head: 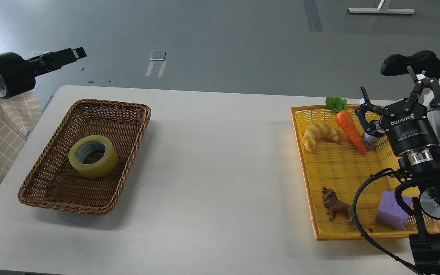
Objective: Place and transfer tape with both arms
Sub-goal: 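Release the tape roll and raise the left gripper away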
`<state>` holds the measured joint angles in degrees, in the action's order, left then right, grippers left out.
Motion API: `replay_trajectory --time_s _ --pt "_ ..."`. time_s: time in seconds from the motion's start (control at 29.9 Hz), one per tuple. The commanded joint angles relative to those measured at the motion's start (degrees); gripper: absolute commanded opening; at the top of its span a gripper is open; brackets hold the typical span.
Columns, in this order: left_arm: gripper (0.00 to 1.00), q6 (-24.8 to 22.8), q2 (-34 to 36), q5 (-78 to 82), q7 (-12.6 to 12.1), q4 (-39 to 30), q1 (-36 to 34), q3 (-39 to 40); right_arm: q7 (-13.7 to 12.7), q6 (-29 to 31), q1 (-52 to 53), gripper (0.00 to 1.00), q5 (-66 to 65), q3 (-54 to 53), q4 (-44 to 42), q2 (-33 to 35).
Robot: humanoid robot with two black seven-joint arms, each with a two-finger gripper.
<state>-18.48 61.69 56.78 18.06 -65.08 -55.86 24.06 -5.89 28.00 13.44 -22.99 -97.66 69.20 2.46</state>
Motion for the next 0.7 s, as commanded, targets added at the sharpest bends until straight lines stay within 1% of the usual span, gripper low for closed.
replay_trajectory --time_s 0.0,0.1,0.23,0.33,0.43,0.5,0.64,0.67 --pt "0.98 -4.28 -1.83 -16.23 -0.04 -0.39 -3.29 1.25 0.00 0.00 0.36 0.99 0.05 0.19 0.67 0.00" --pt "0.98 -6.74 -5.16 -27.92 -0.22 -0.39 -4.34 2.92 0.00 0.00 0.97 0.99 -0.04 0.10 0.67 0.00" --pt "0.98 -7.44 -9.03 -34.10 -0.13 -0.39 -4.43 6.17 0.00 0.00 2.11 0.99 -0.04 0.01 0.67 0.44" --pt "0.98 -9.52 -13.08 -38.32 0.05 -0.39 -3.46 10.12 0.00 0.00 3.78 0.99 -0.04 0.10 0.59 0.88" --pt "0.98 -9.52 -16.15 -42.36 0.14 -0.39 -1.45 12.15 0.00 0.00 5.36 0.99 -0.04 0.19 0.15 0.88" --pt "0.98 -9.52 -19.57 -47.44 -0.21 -0.31 1.45 14.60 -0.09 0.00 7.47 1.00 -0.04 0.28 -0.29 0.88" --pt "0.98 -9.52 -23.63 -49.58 -0.48 -0.22 4.53 18.65 -0.35 0.00 9.85 1.00 -0.04 0.36 -1.26 0.97" --pt "0.98 -9.52 -25.20 -49.66 -0.57 -0.22 6.28 20.57 -0.44 0.00 10.89 1.00 -0.04 0.37 -1.96 1.14"
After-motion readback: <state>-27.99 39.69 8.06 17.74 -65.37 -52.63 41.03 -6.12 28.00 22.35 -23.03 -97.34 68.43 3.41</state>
